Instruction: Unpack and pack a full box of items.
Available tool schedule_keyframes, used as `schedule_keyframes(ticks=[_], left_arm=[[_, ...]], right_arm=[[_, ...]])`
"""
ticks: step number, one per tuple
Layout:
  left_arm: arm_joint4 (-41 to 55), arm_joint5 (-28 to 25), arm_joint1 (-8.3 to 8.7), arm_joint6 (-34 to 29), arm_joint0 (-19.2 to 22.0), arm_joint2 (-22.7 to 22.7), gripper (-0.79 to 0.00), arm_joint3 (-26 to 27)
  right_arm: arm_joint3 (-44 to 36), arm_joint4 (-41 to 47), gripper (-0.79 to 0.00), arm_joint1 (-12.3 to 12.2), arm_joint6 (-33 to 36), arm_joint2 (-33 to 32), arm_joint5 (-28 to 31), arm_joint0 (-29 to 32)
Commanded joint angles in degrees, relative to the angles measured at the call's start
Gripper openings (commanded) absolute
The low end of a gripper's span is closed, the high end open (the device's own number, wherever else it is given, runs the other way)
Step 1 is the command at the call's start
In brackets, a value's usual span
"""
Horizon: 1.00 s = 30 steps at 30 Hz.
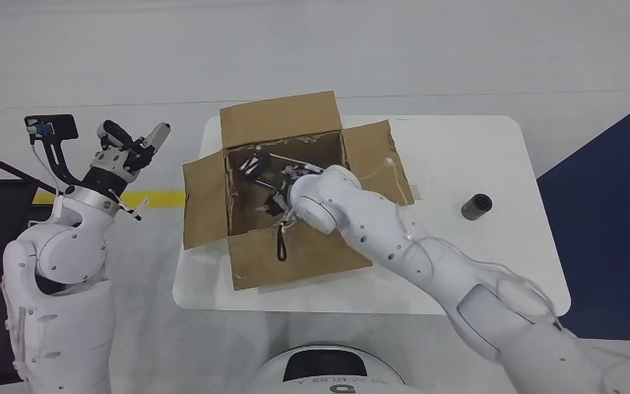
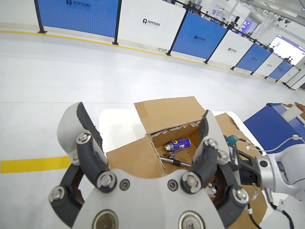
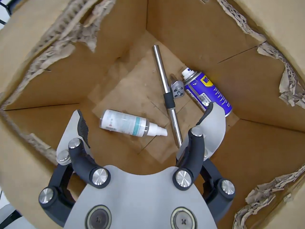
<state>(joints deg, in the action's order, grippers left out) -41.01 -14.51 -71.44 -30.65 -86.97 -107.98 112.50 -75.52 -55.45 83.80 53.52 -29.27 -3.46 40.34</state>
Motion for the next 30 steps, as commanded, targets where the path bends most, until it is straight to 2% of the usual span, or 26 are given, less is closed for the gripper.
schedule_keyframes(ticks=[1,2,5,8,15,22,26,30], left_arm=[[0.0,0.0,0.0,0.0,0.0,0.0,0.0,0.0],[0.0,0.0,0.0,0.0,0.0,0.0,0.0,0.0],[0.0,0.0,0.0,0.0,0.0,0.0,0.0,0.0],[0.0,0.0,0.0,0.0,0.0,0.0,0.0,0.0],[0.0,0.0,0.0,0.0,0.0,0.0,0.0,0.0],[0.0,0.0,0.0,0.0,0.0,0.0,0.0,0.0],[0.0,0.0,0.0,0.0,0.0,0.0,0.0,0.0],[0.0,0.0,0.0,0.0,0.0,0.0,0.0,0.0]], right_arm=[[1.9,0.0,-0.111,0.5,-0.8,0.1,0.4,-0.7],[2.9,0.2,-0.129,0.8,-1.0,0.1,1.0,-1.1],[7.1,0.6,-0.292,1.7,-0.7,0.7,3.8,-2.7],[12.6,2.6,-0.394,2.9,-0.7,1.2,7.5,-4.2],[23.3,4.9,-0.419,5.4,-4.5,1.9,12.4,-6.7],[28.4,4.5,-0.486,7.7,-5.4,3.6,16.0,-7.7],[31.4,5.3,-0.459,8.9,-6.8,3.9,17.1,-8.0],[34.5,5.8,-0.489,10.1,-8.5,4.0,17.8,-8.5]])
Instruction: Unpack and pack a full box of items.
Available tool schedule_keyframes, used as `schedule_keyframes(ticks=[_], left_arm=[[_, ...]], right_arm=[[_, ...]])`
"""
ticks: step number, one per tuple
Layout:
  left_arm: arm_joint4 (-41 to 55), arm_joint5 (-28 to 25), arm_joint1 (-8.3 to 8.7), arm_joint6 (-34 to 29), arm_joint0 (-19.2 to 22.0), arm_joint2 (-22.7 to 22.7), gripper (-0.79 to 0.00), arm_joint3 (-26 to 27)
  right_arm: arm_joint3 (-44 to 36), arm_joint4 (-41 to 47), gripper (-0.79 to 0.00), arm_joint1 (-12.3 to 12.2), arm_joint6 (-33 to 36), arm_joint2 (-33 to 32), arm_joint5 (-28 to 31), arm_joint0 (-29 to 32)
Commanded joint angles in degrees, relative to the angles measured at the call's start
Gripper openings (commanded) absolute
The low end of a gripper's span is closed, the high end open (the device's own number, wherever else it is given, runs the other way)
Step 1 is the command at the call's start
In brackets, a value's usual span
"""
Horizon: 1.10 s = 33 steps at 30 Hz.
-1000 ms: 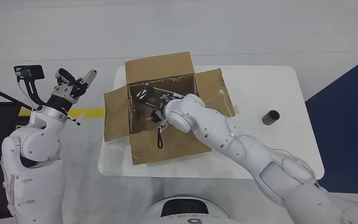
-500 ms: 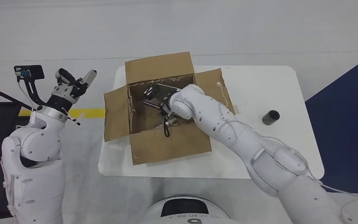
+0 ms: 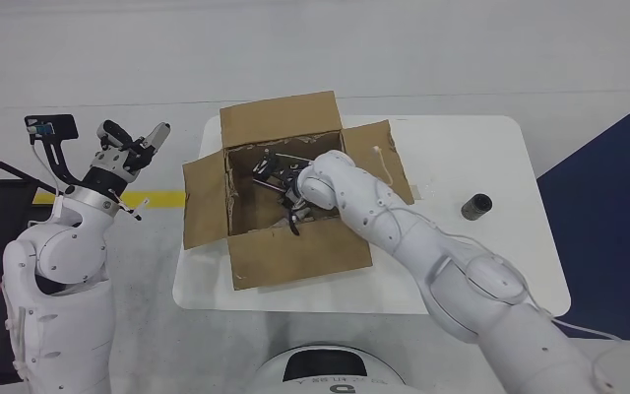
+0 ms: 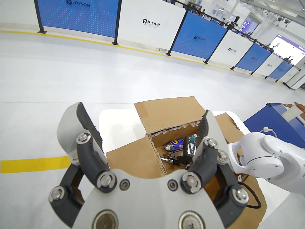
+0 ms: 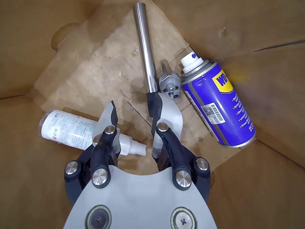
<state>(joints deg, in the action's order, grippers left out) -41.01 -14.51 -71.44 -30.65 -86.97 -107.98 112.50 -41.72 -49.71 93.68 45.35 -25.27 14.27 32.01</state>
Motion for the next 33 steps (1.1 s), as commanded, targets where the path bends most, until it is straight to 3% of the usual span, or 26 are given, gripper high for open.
schedule_keyframes(ticks=[1,14,21,26,33], left_arm=[[0.0,0.0,0.0,0.0,0.0,0.0,0.0,0.0],[0.0,0.0,0.0,0.0,0.0,0.0,0.0,0.0],[0.0,0.0,0.0,0.0,0.0,0.0,0.0,0.0],[0.0,0.0,0.0,0.0,0.0,0.0,0.0,0.0],[0.0,0.0,0.0,0.0,0.0,0.0,0.0,0.0]], right_arm=[[1.4,0.1,-0.499,0.5,-0.7,0.1,0.2,-0.2],[7.9,0.0,-0.533,3.8,-1.4,1.0,3.9,-1.4],[8.2,-1.2,-0.551,4.2,-5.3,-0.5,0.5,-2.2],[8.8,-3.4,-0.582,4.4,-3.4,-0.5,-2.6,-2.3],[10.7,-4.0,-0.517,5.3,-0.5,-0.2,-1.4,-2.1]])
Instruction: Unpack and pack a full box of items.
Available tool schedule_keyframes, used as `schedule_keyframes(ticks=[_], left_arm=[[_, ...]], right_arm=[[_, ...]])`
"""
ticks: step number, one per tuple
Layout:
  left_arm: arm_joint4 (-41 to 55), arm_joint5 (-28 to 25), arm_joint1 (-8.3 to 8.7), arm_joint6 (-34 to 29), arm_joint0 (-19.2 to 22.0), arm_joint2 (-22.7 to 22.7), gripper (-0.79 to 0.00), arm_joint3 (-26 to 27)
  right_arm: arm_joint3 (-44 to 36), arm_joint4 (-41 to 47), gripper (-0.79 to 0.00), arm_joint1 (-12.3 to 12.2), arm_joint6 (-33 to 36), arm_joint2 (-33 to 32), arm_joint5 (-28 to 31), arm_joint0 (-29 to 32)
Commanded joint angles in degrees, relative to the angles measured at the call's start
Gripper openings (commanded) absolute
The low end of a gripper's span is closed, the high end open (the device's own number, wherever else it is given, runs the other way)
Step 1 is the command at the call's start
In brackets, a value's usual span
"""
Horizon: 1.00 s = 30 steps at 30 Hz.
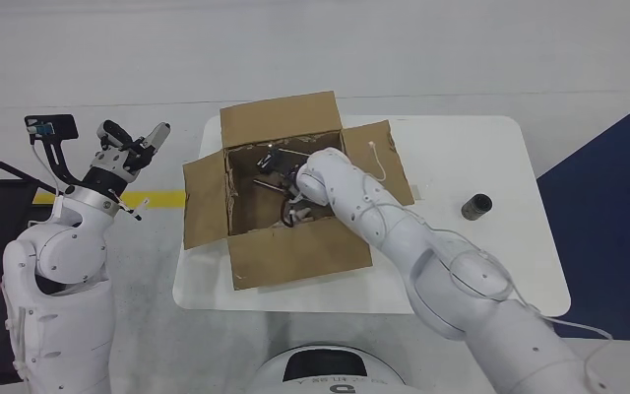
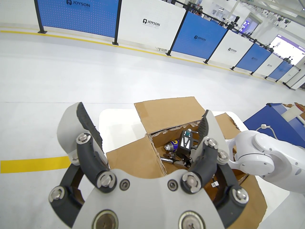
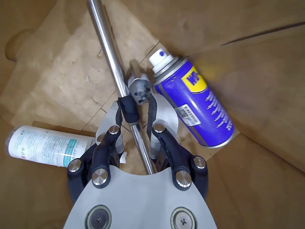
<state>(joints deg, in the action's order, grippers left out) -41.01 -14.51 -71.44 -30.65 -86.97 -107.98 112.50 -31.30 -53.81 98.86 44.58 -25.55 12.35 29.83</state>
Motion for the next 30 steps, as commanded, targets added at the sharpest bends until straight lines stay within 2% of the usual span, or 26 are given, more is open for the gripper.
schedule_keyframes(ticks=[1,6,15,16,17,18,19,30], left_arm=[[0.0,0.0,0.0,0.0,0.0,0.0,0.0,0.0],[0.0,0.0,0.0,0.0,0.0,0.0,0.0,0.0],[0.0,0.0,0.0,0.0,0.0,0.0,0.0,0.0],[0.0,0.0,0.0,0.0,0.0,0.0,0.0,0.0],[0.0,0.0,0.0,0.0,0.0,0.0,0.0,0.0],[0.0,0.0,0.0,0.0,0.0,0.0,0.0,0.0],[0.0,0.0,0.0,0.0,0.0,0.0,0.0,0.0],[0.0,0.0,0.0,0.0,0.0,0.0,0.0,0.0]], right_arm=[[0.6,0.2,-0.511,0.3,0.4,0.0,1.0,0.0],[2.1,0.8,-0.508,1.3,0.6,0.0,2.1,0.3],[4.3,1.1,-0.563,2.4,-1.5,-0.4,4.6,0.5],[4.4,1.0,-0.594,2.5,-1.7,-0.4,4.7,0.5],[4.8,1.0,-0.705,2.6,-1.5,-0.5,4.3,0.6],[5.0,0.9,-0.77,2.8,-1.2,-0.4,3.9,0.6],[5.3,0.7,-0.785,3.0,-1.1,-0.4,3.7,0.6],[5.8,0.2,-0.785,4.0,-2.4,-1.1,4.6,-0.6]])
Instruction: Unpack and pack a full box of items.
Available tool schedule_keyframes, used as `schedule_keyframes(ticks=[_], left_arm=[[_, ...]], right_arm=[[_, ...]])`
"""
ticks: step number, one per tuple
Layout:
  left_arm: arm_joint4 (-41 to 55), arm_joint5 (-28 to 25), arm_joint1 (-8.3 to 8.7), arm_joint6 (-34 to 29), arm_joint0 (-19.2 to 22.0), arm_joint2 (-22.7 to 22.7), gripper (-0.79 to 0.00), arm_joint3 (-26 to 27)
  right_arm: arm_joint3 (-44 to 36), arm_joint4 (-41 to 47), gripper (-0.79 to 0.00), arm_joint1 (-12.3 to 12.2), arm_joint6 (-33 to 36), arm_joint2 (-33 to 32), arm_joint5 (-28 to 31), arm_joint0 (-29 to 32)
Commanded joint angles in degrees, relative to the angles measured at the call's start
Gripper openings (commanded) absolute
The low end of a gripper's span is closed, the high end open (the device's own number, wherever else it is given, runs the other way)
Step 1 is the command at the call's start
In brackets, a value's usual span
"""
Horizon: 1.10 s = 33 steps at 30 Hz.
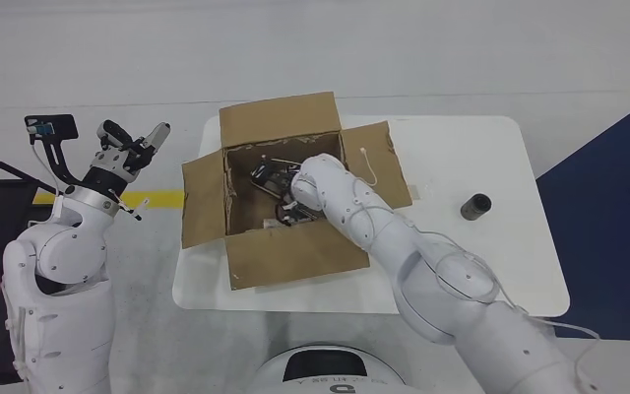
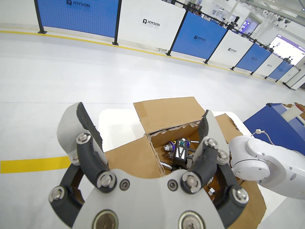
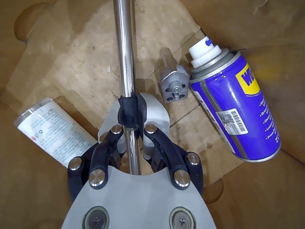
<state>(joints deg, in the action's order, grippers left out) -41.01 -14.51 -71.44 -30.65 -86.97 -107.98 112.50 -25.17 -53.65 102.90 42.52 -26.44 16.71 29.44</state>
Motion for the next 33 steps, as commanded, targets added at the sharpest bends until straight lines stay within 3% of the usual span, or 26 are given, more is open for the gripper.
schedule_keyframes(ticks=[1,7,13,17,24,33], left_arm=[[0.0,0.0,0.0,0.0,0.0,0.0,0.0,0.0],[0.0,0.0,0.0,0.0,0.0,0.0,0.0,0.0],[0.0,0.0,0.0,0.0,0.0,0.0,0.0,0.0],[0.0,0.0,0.0,0.0,0.0,0.0,0.0,0.0],[0.0,0.0,0.0,0.0,0.0,0.0,0.0,0.0],[0.0,0.0,0.0,0.0,0.0,0.0,0.0,0.0]], right_arm=[[-0.6,-0.1,-0.785,-0.1,-0.5,-0.4,0.1,-0.4],[-2.2,1.7,-0.785,-2.0,-2.9,-3.8,2.9,-1.3],[-8.8,1.8,-0.785,-5.8,-4.3,-8.3,4.6,0.5],[-17.9,0.5,-0.785,-9.1,-2.8,-12.4,3.9,4.0],[-37.0,-5.4,-0.785,-14.0,8.8,-18.3,-1.9,13.0],[-57.9,-8.1,-0.785,-18.0,10.7,-27.9,-3.8,24.2]])
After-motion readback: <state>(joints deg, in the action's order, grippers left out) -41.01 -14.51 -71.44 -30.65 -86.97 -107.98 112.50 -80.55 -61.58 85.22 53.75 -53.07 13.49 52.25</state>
